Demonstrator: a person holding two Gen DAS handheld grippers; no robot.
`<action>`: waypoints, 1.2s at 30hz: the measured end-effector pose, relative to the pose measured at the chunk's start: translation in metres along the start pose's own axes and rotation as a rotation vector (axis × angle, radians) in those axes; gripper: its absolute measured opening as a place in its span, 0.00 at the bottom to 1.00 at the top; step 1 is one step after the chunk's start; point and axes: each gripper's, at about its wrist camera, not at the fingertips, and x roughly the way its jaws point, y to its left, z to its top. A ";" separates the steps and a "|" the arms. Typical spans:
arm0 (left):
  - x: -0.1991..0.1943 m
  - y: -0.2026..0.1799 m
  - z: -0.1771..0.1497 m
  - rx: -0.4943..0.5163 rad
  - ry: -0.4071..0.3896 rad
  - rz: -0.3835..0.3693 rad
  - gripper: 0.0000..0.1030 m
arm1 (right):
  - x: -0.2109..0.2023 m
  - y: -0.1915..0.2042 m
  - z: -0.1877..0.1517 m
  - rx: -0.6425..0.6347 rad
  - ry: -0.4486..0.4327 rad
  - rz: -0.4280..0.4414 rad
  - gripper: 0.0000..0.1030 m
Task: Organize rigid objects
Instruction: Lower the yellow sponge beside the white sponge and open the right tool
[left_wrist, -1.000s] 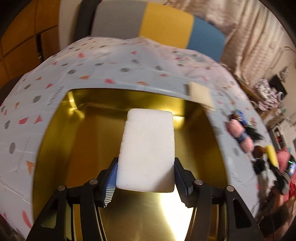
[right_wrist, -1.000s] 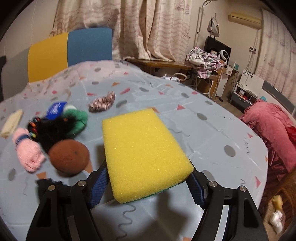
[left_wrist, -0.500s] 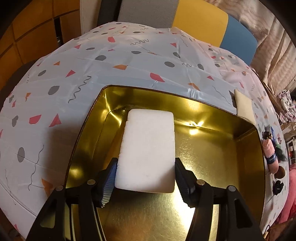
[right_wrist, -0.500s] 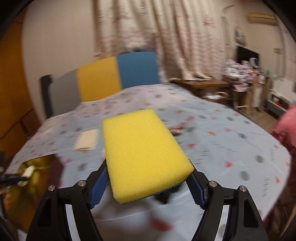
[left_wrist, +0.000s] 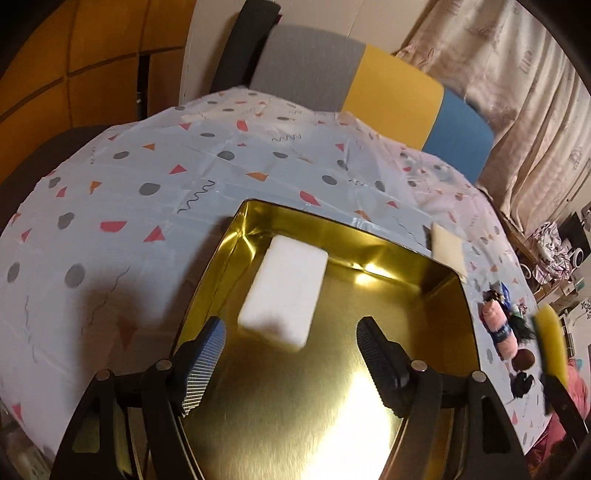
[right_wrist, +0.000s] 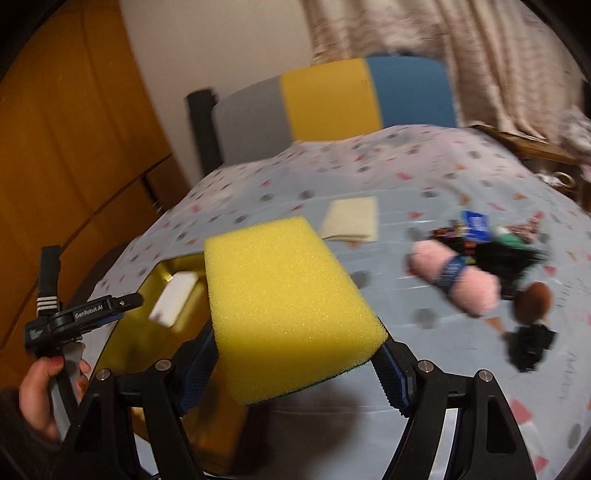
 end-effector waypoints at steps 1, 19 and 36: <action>-0.006 -0.001 -0.007 0.006 -0.013 0.005 0.73 | 0.006 0.010 0.000 -0.016 0.022 0.011 0.75; -0.056 0.040 -0.060 -0.123 -0.126 0.086 0.72 | 0.154 0.107 0.018 0.003 0.287 -0.088 0.76; -0.054 0.043 -0.064 -0.156 -0.099 0.040 0.71 | 0.119 0.118 0.016 0.014 0.229 0.126 0.97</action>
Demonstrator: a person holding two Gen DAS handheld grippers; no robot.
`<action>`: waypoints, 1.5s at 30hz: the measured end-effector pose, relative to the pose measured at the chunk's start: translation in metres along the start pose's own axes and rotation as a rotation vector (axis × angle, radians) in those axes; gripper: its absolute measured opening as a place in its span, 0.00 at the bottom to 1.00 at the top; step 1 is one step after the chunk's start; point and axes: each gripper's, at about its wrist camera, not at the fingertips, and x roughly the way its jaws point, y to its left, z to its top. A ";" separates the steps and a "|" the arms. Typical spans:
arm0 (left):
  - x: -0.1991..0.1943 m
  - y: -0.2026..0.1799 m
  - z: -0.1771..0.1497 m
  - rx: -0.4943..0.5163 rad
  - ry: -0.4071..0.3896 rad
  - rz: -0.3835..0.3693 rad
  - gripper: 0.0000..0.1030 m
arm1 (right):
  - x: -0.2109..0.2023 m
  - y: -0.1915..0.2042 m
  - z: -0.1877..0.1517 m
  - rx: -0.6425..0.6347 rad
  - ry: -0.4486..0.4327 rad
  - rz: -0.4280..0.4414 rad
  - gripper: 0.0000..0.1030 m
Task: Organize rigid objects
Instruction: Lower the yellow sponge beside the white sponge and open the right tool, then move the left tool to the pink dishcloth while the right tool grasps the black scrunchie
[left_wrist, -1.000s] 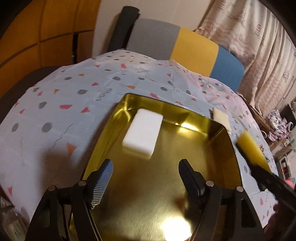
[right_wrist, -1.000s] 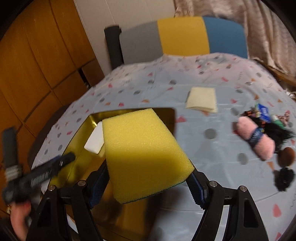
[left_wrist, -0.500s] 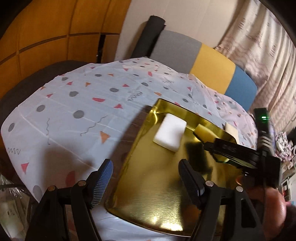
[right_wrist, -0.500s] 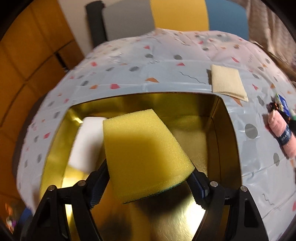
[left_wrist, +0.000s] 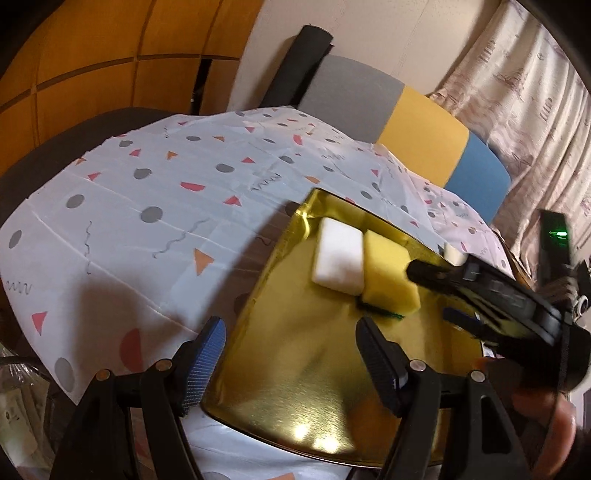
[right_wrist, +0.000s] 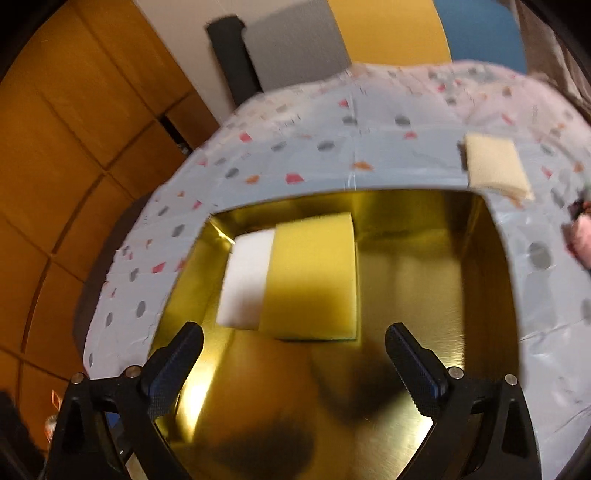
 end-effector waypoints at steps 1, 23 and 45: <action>0.000 -0.003 -0.001 0.010 0.004 -0.010 0.71 | -0.009 0.001 -0.002 -0.027 -0.019 -0.004 0.97; -0.002 -0.100 -0.056 0.254 0.122 -0.217 0.72 | -0.120 -0.135 -0.067 -0.041 -0.121 -0.327 0.97; -0.009 -0.188 -0.089 0.448 0.188 -0.326 0.72 | -0.191 -0.316 -0.121 0.284 -0.268 -0.547 0.96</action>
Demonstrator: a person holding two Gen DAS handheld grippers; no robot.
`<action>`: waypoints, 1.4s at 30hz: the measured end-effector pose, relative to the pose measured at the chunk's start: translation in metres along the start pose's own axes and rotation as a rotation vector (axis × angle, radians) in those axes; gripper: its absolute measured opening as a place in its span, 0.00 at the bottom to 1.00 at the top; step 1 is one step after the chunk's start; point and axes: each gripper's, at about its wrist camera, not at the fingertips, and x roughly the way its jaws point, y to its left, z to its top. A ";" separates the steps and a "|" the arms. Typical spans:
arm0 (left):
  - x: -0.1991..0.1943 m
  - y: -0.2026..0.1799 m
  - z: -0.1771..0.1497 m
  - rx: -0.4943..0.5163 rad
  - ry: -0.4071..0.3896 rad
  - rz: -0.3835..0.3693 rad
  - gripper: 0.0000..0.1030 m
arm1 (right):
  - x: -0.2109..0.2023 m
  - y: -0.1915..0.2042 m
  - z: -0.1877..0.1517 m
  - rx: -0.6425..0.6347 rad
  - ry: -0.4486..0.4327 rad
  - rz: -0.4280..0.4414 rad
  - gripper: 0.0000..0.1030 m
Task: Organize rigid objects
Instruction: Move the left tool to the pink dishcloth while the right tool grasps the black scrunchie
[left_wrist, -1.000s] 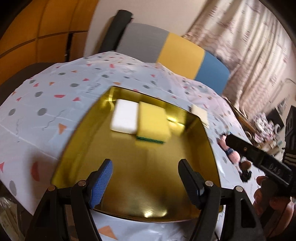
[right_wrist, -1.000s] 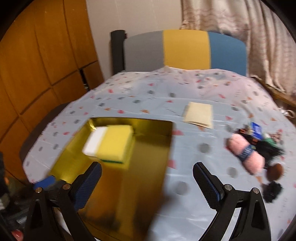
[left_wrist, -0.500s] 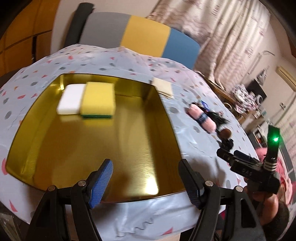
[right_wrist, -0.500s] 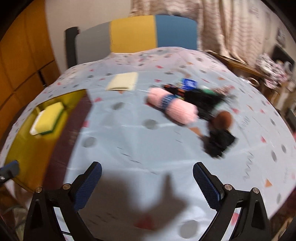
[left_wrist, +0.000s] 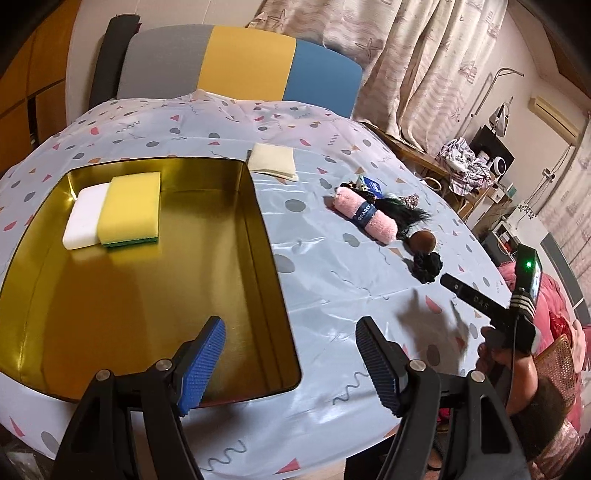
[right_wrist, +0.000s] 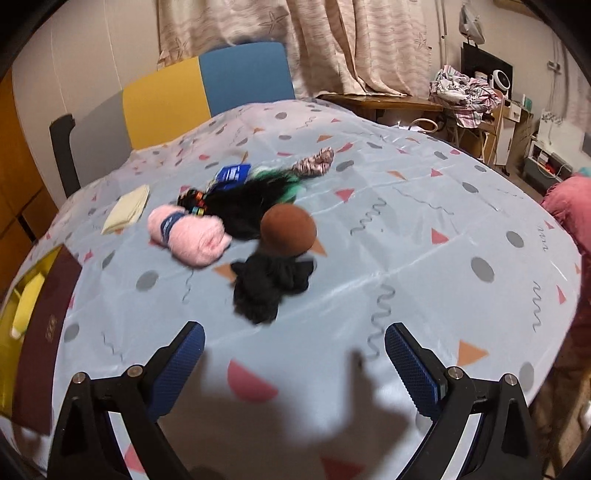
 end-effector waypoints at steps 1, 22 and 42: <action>0.000 -0.002 0.001 0.000 0.002 0.002 0.72 | 0.002 0.000 0.003 -0.002 -0.004 0.005 0.94; 0.028 -0.041 0.034 0.023 0.045 -0.007 0.72 | 0.062 0.010 0.013 -0.090 0.016 0.170 0.33; 0.203 -0.131 0.120 -0.035 0.282 -0.095 0.73 | 0.063 -0.002 0.009 -0.028 -0.024 0.232 0.32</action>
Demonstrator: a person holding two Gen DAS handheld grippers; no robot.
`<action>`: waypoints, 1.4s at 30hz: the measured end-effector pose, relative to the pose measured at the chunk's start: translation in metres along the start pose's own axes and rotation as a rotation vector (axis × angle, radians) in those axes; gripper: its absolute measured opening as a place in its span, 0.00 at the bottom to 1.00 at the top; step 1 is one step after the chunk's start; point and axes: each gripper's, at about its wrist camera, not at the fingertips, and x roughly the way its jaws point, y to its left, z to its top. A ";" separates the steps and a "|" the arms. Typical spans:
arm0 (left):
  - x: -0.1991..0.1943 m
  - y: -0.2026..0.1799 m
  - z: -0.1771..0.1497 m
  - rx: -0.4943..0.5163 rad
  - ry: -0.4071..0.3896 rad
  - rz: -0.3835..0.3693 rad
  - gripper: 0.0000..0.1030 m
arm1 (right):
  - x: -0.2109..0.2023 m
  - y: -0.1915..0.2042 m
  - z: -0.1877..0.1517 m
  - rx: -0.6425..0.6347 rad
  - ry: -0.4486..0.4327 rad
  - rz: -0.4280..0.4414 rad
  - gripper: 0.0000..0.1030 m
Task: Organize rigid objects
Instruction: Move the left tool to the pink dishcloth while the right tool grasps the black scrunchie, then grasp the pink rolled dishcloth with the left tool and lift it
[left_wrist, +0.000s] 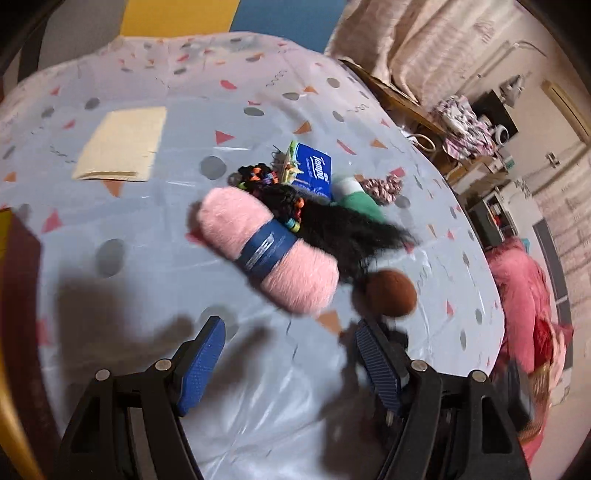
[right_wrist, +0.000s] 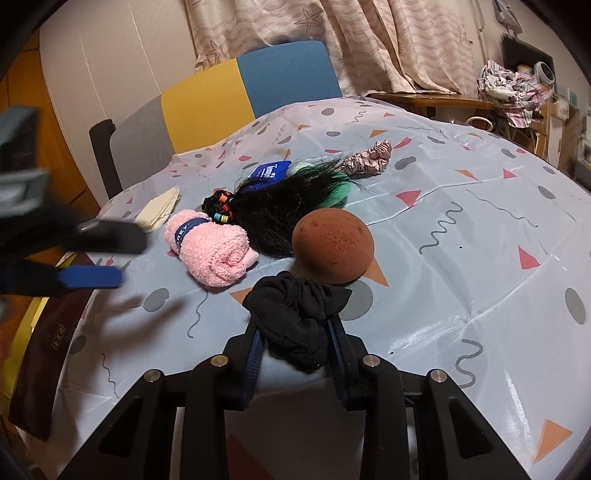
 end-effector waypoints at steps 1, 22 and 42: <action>0.007 -0.001 0.004 -0.014 0.006 -0.001 0.73 | 0.000 -0.001 0.000 0.003 0.000 0.003 0.32; -0.002 0.023 0.010 -0.001 -0.091 0.116 0.67 | 0.001 -0.008 0.000 0.038 -0.009 0.040 0.32; 0.032 0.033 0.007 0.095 -0.045 0.130 0.37 | 0.002 -0.007 0.000 0.031 -0.008 0.023 0.31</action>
